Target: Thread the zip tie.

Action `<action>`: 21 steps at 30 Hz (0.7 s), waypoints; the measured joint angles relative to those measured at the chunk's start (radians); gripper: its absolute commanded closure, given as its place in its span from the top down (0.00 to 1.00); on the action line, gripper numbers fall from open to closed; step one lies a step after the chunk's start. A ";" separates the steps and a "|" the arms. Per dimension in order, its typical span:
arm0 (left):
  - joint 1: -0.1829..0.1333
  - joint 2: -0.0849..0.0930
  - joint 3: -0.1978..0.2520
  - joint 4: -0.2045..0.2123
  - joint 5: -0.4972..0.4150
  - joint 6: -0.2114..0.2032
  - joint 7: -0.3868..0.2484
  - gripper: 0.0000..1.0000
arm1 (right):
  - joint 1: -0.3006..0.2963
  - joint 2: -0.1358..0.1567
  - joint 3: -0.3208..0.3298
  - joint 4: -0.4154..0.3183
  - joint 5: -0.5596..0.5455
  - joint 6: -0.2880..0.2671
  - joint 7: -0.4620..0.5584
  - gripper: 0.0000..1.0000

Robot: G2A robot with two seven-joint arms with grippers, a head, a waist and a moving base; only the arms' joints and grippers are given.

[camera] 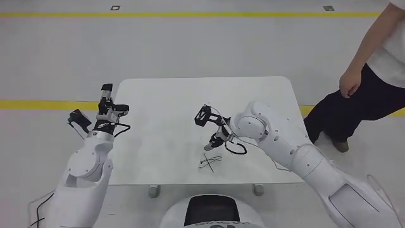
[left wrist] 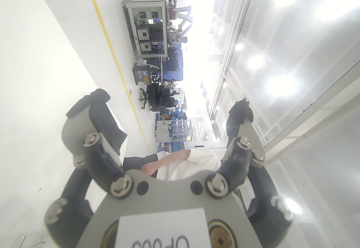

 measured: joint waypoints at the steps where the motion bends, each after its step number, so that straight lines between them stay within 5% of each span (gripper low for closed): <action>1: 0.000 0.000 0.000 0.000 0.000 0.000 0.000 1.00 | 0.000 0.000 0.000 0.000 0.000 0.000 0.000 1.00; 7: 0.000 0.000 0.000 0.000 0.000 0.000 0.000 1.00 | 0.026 -0.016 -0.054 0.004 -0.014 0.000 0.059 1.00; 16: 0.000 0.000 0.000 0.000 0.000 0.000 0.000 1.00 | 0.131 -0.094 -0.192 0.171 0.062 0.000 0.135 1.00; 21: 0.000 0.000 0.000 0.000 0.000 0.000 0.000 1.00 | 0.132 -0.095 -0.194 0.172 0.061 0.000 0.133 1.00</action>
